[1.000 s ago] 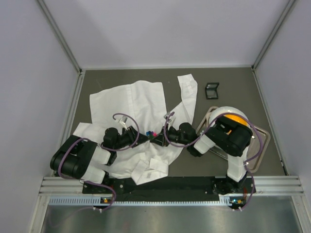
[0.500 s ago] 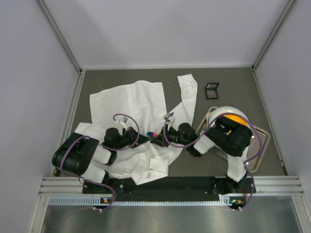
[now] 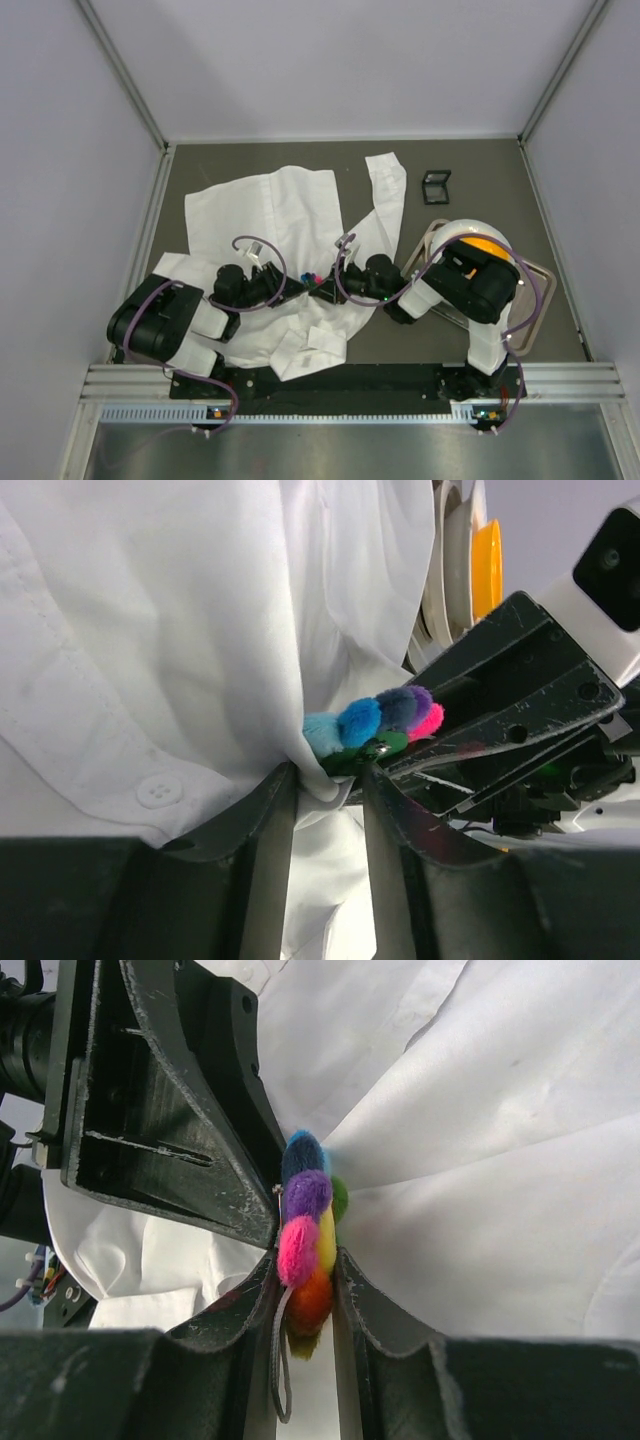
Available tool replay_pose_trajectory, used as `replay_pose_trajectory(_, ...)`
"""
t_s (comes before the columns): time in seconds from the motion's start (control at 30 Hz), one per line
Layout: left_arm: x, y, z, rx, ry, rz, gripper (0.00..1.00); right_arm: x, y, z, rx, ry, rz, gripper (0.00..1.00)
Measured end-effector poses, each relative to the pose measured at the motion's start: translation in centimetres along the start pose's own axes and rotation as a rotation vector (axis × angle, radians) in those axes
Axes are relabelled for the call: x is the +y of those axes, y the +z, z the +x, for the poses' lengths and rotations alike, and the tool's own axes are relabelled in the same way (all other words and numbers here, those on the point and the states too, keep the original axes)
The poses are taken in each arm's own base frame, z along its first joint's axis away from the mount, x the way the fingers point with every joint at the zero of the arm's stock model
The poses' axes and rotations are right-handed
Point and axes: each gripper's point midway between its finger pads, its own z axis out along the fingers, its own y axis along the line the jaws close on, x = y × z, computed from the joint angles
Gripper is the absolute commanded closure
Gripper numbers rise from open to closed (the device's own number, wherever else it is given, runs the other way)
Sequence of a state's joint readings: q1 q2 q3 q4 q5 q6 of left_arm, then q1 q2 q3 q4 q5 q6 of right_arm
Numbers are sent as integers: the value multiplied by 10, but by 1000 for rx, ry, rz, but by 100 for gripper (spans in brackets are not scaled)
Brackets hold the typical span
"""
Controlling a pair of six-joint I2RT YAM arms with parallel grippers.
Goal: Remove the brooch from the garment
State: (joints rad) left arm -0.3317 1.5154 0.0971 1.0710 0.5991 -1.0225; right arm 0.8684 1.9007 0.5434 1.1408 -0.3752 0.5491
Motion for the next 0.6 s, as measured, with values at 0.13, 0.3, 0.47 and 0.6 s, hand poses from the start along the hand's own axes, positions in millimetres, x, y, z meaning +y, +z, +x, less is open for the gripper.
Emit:
replay_pose_trajectory(0.13, -6, -3, 2, 4, 17, 22, 57, 3, 0, 2, 6, 1, -8, 100)
replay_pose_trajectory(0.3, -13, -7, -1, -4, 52, 32, 56, 7, 1, -2, -9, 3, -28, 100)
replay_pose_trajectory(0.47, -12, -8, 0, 0, 69, 25, 59, 11, 1, -3, -8, 8, -45, 100)
replay_pose_trajectory(0.6, -12, -8, 0, 2, 70, 23, 59, 13, 1, -3, -7, 9, -60, 100)
